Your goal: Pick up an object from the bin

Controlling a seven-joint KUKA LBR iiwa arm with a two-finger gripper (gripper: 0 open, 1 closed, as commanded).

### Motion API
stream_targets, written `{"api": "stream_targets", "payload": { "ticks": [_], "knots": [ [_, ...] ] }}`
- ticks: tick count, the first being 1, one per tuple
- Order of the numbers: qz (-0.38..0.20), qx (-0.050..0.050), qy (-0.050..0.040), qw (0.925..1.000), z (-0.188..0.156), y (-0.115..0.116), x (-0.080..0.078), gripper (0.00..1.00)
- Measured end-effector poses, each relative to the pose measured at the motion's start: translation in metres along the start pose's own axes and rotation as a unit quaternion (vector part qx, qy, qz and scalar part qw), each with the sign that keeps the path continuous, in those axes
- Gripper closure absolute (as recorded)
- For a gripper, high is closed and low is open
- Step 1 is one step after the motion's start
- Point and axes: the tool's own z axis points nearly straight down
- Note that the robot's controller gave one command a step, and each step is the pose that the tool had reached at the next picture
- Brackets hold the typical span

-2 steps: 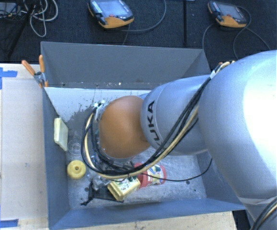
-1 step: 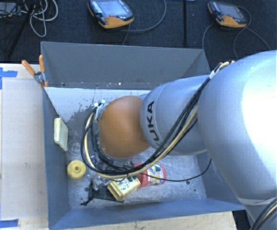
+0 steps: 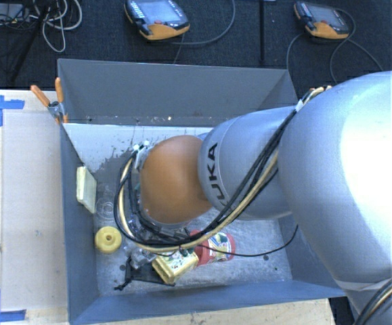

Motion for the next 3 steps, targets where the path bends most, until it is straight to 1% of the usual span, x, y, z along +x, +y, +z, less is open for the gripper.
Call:
{"api": "stream_targets", "payload": {
  "ticks": [3],
  "knots": [
    [0.001, 0.000, 0.0000, 1.0000, 0.0000, 0.0000, 0.0000, 1.00]
  ]
}}
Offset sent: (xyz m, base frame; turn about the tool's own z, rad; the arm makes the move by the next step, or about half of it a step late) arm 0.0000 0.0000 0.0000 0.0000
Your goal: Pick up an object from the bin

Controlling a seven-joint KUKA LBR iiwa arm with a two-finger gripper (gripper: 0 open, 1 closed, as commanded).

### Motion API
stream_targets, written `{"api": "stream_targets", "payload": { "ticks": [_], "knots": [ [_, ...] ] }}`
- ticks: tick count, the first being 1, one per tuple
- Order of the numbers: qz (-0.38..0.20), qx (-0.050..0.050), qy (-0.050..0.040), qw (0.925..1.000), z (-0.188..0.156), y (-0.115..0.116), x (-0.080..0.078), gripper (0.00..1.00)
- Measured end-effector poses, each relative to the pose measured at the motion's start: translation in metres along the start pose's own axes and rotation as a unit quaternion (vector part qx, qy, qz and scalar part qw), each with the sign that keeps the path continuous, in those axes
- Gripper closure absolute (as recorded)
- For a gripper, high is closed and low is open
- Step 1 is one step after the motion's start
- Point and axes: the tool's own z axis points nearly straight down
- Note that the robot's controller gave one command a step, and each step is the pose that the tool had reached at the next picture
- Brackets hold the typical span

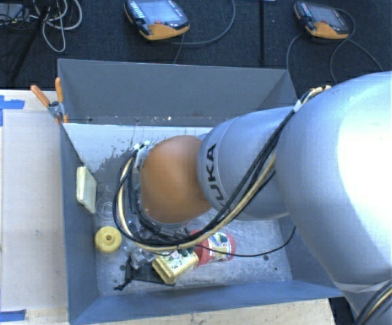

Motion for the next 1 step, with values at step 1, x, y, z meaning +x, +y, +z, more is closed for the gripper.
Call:
{"api": "stream_targets", "payload": {
  "ticks": [1],
  "knots": [
    [0.000, 0.000, 0.0000, 1.0000, 0.0000, 0.0001, 0.0000, 1.00]
  ]
}}
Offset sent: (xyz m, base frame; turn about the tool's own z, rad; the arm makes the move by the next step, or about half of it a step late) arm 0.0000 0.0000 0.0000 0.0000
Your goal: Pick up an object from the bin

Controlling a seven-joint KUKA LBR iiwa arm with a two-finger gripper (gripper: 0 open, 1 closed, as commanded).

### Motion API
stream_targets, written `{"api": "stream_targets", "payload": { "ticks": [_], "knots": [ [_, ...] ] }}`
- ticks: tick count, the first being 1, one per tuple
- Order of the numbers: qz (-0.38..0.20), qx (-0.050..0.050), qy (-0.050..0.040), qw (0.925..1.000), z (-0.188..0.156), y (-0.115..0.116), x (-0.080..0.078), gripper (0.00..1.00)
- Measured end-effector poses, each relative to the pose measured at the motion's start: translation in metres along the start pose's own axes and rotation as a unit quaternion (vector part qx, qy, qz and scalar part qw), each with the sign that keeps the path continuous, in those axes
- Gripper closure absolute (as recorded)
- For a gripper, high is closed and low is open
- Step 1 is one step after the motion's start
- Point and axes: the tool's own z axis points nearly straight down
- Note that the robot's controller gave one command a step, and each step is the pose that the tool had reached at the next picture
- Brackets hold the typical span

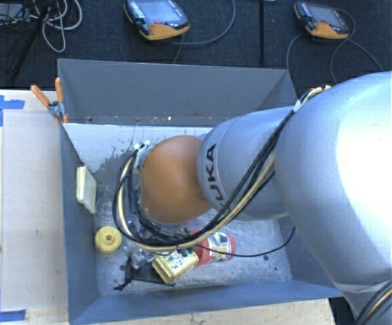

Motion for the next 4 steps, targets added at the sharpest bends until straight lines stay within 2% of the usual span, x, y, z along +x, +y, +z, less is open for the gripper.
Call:
{"api": "stream_targets", "payload": {
  "ticks": [4],
  "knots": [
    [0.001, 0.000, 0.0000, 1.0000, 0.0000, 0.0000, 0.0000, 1.00]
  ]
}}
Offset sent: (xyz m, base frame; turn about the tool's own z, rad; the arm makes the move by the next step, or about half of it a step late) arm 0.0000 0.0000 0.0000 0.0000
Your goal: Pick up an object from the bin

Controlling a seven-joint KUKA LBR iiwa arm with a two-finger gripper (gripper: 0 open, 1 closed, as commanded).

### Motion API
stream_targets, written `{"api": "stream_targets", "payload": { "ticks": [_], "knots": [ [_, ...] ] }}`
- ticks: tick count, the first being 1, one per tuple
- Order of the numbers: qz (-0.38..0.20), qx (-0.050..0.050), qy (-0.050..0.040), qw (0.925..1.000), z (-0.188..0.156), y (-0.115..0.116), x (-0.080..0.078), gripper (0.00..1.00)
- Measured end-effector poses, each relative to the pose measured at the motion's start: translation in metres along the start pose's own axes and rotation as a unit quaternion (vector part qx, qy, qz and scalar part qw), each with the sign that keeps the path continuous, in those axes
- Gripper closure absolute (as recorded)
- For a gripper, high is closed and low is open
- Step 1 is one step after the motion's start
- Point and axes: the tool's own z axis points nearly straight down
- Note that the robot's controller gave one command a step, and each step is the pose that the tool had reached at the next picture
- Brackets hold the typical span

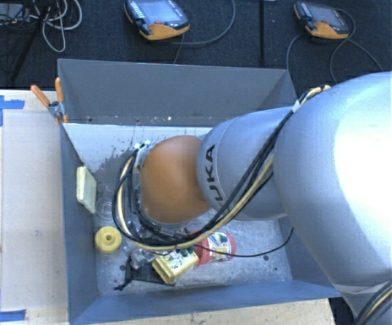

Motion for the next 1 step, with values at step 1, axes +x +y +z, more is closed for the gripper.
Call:
{"api": "stream_targets", "payload": {
  "ticks": [1],
  "knots": [
    [0.000, 0.000, 0.0000, 1.0000, 0.0000, 0.0000, 0.0000, 1.00]
  ]
}}
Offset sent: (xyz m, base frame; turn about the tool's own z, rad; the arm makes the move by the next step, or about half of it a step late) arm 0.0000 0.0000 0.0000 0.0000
